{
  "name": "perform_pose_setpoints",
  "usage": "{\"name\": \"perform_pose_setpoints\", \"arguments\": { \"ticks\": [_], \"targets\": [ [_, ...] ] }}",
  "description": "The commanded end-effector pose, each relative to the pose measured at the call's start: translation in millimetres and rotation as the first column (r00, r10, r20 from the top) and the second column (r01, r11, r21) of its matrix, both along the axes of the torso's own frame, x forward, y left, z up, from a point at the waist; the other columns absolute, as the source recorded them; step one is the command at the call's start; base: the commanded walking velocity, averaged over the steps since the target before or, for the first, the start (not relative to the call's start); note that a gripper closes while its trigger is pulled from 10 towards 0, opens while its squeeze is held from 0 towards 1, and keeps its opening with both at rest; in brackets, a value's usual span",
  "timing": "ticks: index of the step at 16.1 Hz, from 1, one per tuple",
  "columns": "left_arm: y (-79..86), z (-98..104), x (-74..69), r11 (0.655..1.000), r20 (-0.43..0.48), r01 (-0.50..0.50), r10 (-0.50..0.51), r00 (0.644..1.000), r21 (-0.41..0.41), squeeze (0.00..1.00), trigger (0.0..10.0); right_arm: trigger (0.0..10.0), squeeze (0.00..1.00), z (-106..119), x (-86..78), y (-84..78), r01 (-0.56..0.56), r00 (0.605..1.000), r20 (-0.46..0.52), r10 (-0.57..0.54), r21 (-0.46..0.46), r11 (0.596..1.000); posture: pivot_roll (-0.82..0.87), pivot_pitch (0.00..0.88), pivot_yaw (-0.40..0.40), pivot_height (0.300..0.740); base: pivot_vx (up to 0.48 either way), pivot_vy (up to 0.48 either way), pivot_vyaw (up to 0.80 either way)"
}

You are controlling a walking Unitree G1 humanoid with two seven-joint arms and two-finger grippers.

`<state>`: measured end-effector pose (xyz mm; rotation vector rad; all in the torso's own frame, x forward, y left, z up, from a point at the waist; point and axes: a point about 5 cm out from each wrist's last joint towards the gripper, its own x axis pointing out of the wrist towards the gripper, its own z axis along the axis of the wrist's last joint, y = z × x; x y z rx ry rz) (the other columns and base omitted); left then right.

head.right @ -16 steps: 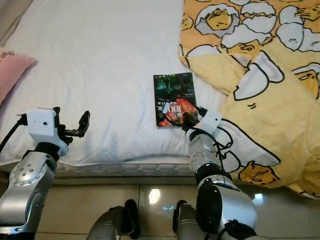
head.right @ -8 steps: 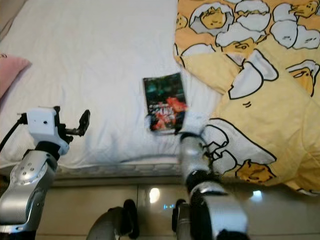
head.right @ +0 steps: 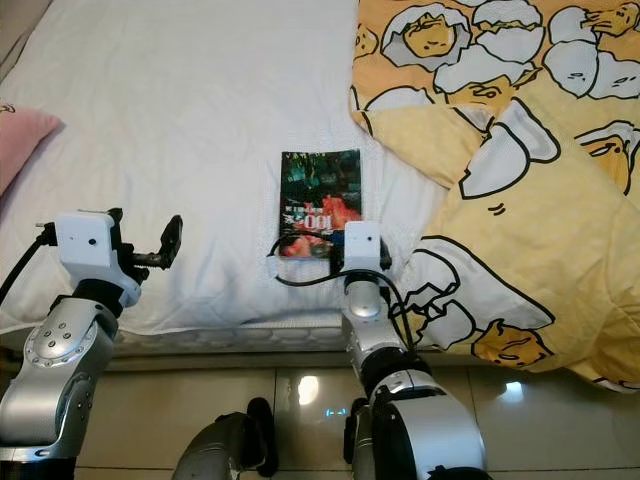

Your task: Clean up the room

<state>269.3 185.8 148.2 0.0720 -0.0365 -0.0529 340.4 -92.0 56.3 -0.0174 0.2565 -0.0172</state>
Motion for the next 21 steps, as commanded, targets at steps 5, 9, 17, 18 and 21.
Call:
{"name": "perform_pose_setpoints", "arguments": {
  "ticks": [5,9,17,18,21],
  "targets": [
    [5.3,-4.3,-2.1,1.0,-0.017,-0.029,0.029,0.999,0.003,0.0,10.0,0.0,0.0,-26.5,-16.5,19.3,-0.062,0.975,-0.198,0.101,0.192,0.979,0.09,0.273,0.09,0.74,0.0,0.0,0.0],
    [5.6,-4.2,-2.7,0.999,-0.016,-0.034,0.034,0.999,0.004,0.0,10.0,0.0,0.0,-21.8,-12.7,25.5,-0.047,0.97,-0.211,0.119,0.319,0.947,0.1,0.28,0.082,0.74,0.0,0.0,0.0],
    [-11.7,-5.3,-6.2,0.999,-0.011,0.04,-0.04,0.999,0.0,0.0,10.0,0.0,0.0,-27.9,-17.9,30.7,-0.002,0.954,-0.258,0.155,0.512,0.859,0.09,0.288,0.077,0.74,0.0,0.0,0.0],
    [-12.0,-6.1,-6.0,0.999,-0.014,0.039,-0.039,0.999,-0.002,0.0,10.0,0.0,0.0,-26.5,-17.2,31.8,-0.016,0.955,-0.249,0.164,0.504,0.863,0.08,0.29,0.077,0.74,0.0,0.0,0.0],
    [-14.3,-8.0,-4.0,0.999,-0.02,0.046,-0.046,0.999,-0.006,0.0,10.0,0.0,0.0,-14.6,-11.4,39.8,-0.083,0.969,-0.167,0.182,0.472,0.878,0.08,0.285,0.076,0.74,0.0,0.0,0.0]
  ]
}}
